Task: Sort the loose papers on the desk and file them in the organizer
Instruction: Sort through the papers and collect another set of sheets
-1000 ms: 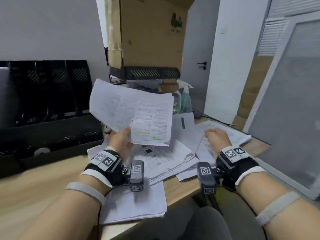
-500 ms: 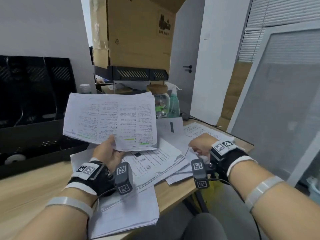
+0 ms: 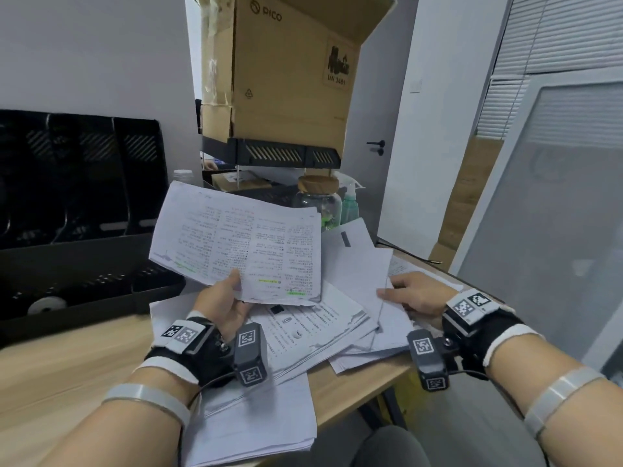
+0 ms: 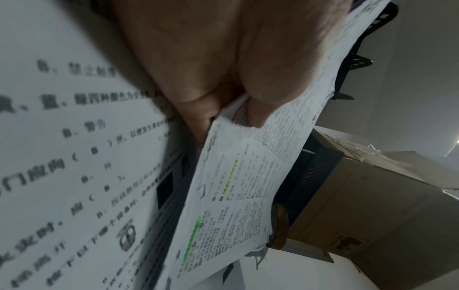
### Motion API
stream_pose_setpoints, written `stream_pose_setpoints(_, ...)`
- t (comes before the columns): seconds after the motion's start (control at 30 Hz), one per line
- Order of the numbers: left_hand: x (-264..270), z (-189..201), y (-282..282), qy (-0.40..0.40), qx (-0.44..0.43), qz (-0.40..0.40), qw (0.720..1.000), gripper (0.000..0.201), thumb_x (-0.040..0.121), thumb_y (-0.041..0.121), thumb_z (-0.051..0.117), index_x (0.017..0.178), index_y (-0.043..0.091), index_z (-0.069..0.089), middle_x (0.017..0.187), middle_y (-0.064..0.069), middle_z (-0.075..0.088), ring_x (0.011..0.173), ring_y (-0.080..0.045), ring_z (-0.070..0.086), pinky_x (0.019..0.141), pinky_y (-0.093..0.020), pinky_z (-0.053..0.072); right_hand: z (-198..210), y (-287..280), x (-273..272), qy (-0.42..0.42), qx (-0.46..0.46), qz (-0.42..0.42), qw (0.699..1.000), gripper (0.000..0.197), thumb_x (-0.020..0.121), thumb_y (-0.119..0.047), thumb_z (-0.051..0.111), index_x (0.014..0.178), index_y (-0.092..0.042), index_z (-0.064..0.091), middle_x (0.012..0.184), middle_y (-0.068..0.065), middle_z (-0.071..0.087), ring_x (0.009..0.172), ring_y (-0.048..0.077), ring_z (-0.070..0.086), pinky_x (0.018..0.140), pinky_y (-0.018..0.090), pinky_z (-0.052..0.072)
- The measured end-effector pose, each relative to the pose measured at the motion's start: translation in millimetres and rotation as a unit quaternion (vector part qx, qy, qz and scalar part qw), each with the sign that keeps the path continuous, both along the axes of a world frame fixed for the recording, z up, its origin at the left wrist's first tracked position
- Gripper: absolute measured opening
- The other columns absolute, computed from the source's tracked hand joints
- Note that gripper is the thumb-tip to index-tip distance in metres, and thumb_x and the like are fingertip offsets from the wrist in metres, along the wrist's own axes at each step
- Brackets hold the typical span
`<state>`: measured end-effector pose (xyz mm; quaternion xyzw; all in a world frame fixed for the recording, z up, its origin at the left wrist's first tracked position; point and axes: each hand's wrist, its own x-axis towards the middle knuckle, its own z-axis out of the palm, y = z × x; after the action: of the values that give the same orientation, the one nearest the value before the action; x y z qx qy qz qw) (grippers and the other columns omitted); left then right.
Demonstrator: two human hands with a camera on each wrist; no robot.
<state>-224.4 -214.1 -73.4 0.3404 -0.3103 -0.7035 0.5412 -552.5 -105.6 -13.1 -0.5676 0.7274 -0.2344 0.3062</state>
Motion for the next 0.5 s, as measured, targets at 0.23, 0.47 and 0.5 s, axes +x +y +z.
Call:
stream_pose_setpoints(0.23,-4.8,12.3,16.6,-0.029,-0.018,-0.023,0.999,0.029,0.111,0.020,0.041,0.129,0.003,0.057,0.082,-0.007,0.082,0.070,-0.020,0.080,0.051,-0.030,0.062,20.1,11.7,-19.8,0.063,-0.097,-0.057,0.992,0.044,0.097,-0.048,0.058,0.082,-0.009,0.070,0.066,0.003,0.055,0.055,0.015,0.047,0.050,0.024,0.032)
stream_pose_setpoints(0.47,-4.3,16.0,21.4,-0.040,-0.022,-0.041,0.998,0.034,0.111,0.020,0.040,0.136,0.000,0.054,0.082,-0.006,0.082,0.070,-0.019,0.080,0.052,-0.028,0.062,37.3,17.7,-32.9,0.001,-0.244,-0.159,0.957,0.025,0.101,-0.026,0.057,0.090,-0.013,0.076,0.064,0.000,0.066,0.061,0.020,0.051,0.059,0.024,0.040)
stream_pose_setpoints(0.5,-4.2,15.9,21.8,-0.044,-0.023,-0.042,0.998,0.036,0.111,0.020,0.040,0.136,-0.002,0.054,0.084,-0.008,0.082,0.072,-0.020,0.080,0.053,-0.029,0.062,43.7,20.8,-36.8,0.023,-0.276,-0.181,0.944,0.027,0.101,-0.026,0.056,0.098,-0.009,0.076,0.075,0.008,0.071,0.067,0.023,0.055,0.065,0.028,0.042)
